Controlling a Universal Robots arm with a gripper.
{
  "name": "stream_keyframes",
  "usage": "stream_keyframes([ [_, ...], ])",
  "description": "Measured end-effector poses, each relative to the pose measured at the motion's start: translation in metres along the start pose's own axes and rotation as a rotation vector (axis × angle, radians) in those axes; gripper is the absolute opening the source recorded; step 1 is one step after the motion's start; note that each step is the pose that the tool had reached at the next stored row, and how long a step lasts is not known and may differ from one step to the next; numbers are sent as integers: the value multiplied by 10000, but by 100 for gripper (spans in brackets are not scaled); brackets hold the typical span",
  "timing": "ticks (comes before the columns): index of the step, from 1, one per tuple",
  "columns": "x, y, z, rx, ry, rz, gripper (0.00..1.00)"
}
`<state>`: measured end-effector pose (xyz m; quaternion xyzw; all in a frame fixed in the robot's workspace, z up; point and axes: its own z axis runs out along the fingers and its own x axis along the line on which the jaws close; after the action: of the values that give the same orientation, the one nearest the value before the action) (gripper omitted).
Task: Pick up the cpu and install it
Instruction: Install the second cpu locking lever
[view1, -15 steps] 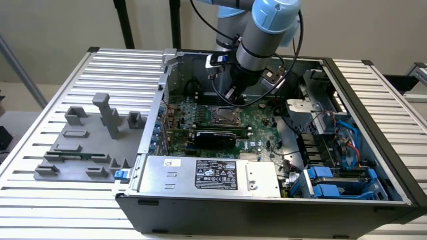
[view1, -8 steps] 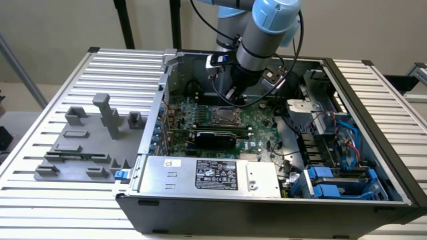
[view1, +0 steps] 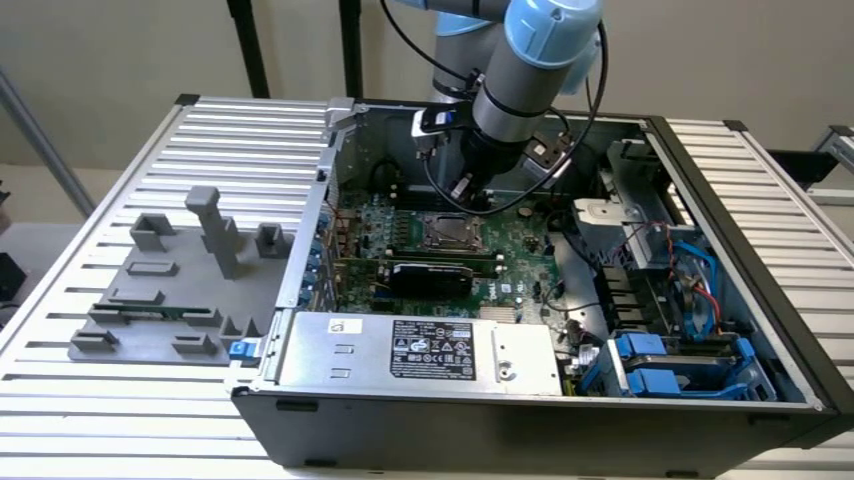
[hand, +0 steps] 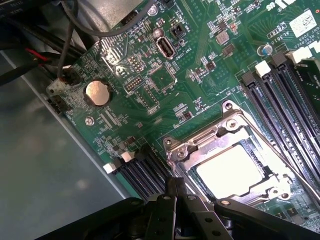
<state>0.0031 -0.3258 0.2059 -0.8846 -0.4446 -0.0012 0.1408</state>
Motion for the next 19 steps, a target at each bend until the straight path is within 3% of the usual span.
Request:
stream_keyframes([
  [19,-465,247,-436,7,-2,1,11],
])
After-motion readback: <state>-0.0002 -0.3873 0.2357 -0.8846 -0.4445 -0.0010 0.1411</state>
